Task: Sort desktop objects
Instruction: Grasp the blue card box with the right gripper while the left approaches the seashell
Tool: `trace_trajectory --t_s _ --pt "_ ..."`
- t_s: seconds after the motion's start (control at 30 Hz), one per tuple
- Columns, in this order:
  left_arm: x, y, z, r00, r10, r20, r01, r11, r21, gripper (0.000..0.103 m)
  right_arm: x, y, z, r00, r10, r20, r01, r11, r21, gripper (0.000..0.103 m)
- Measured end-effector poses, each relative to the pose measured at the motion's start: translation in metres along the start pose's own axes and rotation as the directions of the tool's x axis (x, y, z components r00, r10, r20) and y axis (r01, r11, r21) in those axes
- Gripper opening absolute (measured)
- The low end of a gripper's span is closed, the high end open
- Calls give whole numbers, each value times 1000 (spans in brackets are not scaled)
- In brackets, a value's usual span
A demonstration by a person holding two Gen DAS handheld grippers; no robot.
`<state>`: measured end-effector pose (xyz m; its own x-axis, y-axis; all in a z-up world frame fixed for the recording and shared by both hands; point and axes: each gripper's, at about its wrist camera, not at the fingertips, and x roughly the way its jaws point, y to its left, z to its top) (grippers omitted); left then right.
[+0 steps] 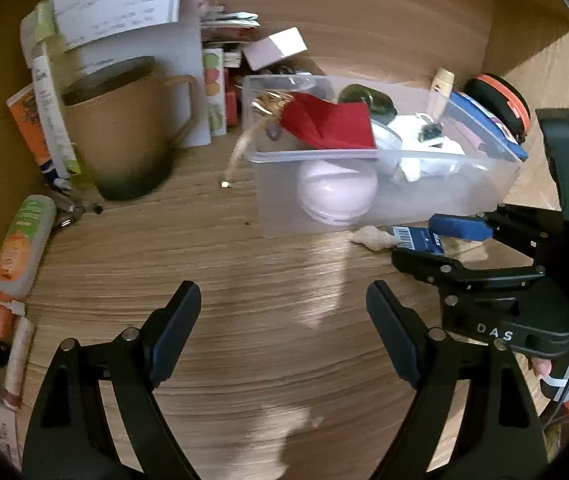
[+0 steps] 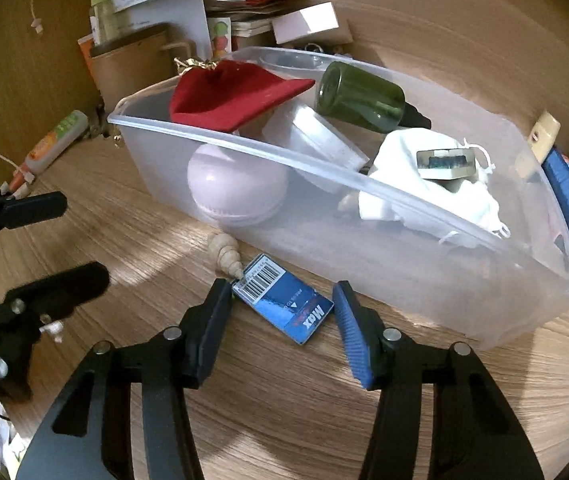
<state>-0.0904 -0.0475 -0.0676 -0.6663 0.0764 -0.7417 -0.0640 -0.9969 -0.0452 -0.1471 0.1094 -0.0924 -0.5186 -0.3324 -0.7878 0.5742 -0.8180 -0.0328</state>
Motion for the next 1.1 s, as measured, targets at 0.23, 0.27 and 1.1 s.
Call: trace_trajectory --t_s 0.23,0.27,1.1 --pt "13 -26 6 999 -25 -30 27 999 48 85 -13 -21 -16 1000 4 15 -5 1000 6 49" --pt "15 -29 7 999 -30 -35 31 998 51 85 -15 -25 -18 1000 5 20 -5 1000 10 49" --pt "51 -78 29 996 66 -65 -66 998 3 32 -59 -72 -41 978 153 145 -157 987 19 49"
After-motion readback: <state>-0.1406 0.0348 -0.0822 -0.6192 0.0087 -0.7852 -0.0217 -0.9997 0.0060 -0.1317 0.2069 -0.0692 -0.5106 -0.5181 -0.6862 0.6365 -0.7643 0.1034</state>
